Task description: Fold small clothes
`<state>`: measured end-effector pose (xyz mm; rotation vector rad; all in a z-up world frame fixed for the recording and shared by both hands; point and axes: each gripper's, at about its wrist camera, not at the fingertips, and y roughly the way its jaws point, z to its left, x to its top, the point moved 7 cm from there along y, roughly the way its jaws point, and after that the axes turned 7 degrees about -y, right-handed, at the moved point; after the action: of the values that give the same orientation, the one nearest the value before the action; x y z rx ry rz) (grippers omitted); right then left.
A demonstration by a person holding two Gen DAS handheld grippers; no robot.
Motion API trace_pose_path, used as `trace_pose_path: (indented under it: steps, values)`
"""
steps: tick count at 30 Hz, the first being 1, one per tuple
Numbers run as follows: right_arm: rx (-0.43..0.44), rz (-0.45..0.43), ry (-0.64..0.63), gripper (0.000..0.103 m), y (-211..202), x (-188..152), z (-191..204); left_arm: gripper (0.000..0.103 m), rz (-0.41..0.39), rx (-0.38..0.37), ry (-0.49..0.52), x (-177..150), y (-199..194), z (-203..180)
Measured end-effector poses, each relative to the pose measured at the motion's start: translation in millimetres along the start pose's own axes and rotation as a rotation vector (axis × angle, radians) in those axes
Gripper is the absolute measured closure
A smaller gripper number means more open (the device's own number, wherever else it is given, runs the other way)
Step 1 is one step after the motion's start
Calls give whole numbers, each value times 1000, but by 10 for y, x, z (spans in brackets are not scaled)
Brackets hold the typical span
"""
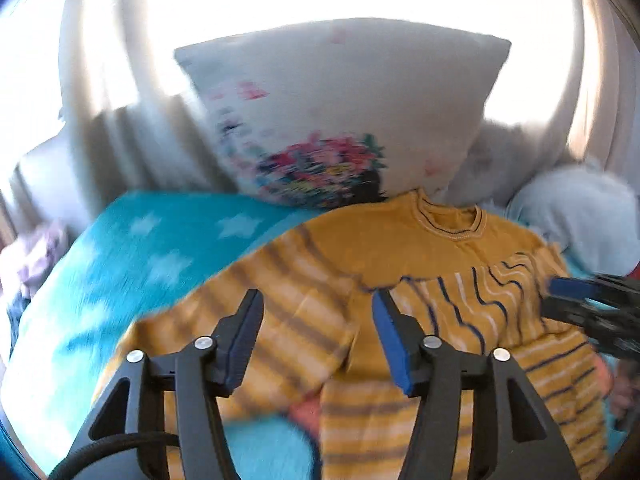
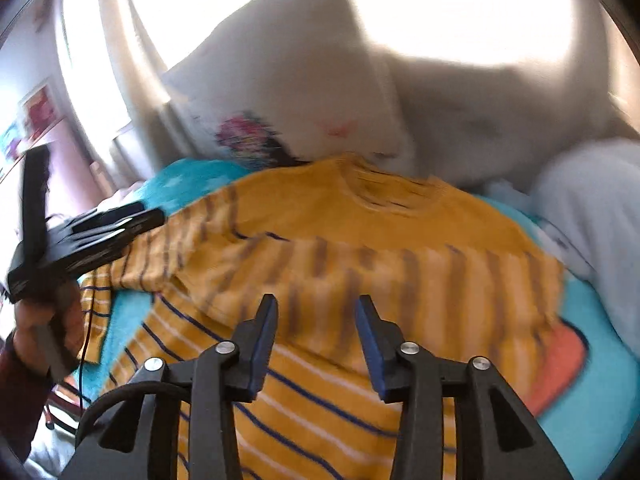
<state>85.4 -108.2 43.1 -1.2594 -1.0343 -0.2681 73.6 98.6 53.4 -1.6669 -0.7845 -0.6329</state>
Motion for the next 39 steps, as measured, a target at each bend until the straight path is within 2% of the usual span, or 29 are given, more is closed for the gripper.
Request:
trace_pose_path:
  steps: [2,5,8,9,10,11,15,17,19,20,21,23,24,26,27,30,32,36,38,39]
  values:
    - [32,14,-13,42,235,140,133,47,10,-10,-48,-199,-170,150]
    - [63,76,-24,41,690,270,385,47,27,-32,-118,-486,-321,311]
    - [19,133,-62,41,1077,270,486,47,59,-74,-215,-741,-388,441]
    - [12,147,-78,49,1165,259,500,47,60,-74,-229,-780,-400,456]
    - [-6,176,-107,64,1266,234,523,47,57,-69,-246,-830,-414,495]
    - [-39,185,-124,84,1298,229,516,47,52,-63,-255,-862,-424,515]
    - [-39,137,-74,93,1160,342,476,47,40,-74,-267,-928,-505,579]
    - [-36,92,-26,93,1111,440,431,47,39,-86,-276,-944,-543,610]
    - [4,37,75,91,1108,526,367,47,34,-92,-285,-937,-601,653]
    - [17,29,118,84,1139,529,336,47,29,-94,-290,-923,-622,678]
    - [20,39,150,72,1209,520,302,47,18,-94,-298,-916,-675,715]
    - [1,130,131,59,1394,439,326,44,4,-92,-308,-908,-755,789]
    - [-34,133,94,59,1392,431,349,43,-6,-87,-319,-905,-812,852]
    - [-100,63,47,59,1216,495,393,39,-22,-74,-337,-910,-883,961]
    - [-111,6,32,59,1072,551,444,39,-29,-65,-346,-917,-915,1024]
    - [-115,-67,39,59,874,597,533,39,-43,-37,-371,-948,-977,1208]
    - [-58,-40,49,59,951,552,636,39,-54,-10,-391,-969,-1019,1325]
    - [33,126,74,58,1438,334,738,39,-82,4,-462,-981,-1145,1542]
    - [28,108,79,58,1369,356,760,38,-101,20,-497,-979,-1228,1675]
    - [71,105,104,58,1294,374,814,38,-113,34,-508,-979,-1271,1742]
